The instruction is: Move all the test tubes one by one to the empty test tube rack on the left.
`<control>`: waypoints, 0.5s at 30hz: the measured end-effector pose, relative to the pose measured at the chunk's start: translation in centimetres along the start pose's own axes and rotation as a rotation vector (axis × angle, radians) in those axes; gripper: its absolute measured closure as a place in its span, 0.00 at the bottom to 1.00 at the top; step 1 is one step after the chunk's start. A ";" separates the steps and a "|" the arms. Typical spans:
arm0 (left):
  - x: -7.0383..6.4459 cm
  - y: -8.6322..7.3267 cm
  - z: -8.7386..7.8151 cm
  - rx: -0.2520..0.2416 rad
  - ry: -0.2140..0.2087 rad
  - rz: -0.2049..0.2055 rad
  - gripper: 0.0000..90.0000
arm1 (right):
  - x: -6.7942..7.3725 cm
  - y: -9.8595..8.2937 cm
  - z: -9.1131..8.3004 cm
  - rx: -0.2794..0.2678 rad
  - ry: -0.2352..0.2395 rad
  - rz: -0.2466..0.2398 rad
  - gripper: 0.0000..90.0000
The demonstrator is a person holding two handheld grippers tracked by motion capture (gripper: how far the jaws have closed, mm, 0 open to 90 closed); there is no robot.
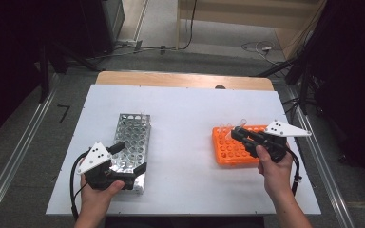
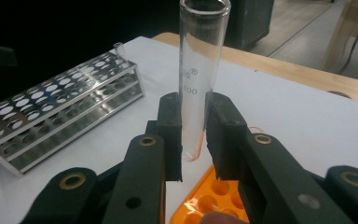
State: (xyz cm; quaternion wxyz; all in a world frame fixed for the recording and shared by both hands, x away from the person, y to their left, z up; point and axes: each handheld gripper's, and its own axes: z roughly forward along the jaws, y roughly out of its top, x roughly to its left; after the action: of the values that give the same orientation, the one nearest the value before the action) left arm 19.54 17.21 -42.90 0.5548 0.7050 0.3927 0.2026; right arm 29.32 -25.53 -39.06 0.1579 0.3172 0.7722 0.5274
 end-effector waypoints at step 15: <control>-1.7 0.8 2.0 0.000 -0.061 0.026 0.02 | 3.3 -1.1 3.0 0.060 0.113 -0.037 0.82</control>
State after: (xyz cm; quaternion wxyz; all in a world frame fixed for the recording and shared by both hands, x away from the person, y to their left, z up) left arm 20.24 14.63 -42.49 0.5639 0.7159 0.3664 0.1881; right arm 28.21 -21.53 -40.97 0.1142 0.2770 0.8011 0.5181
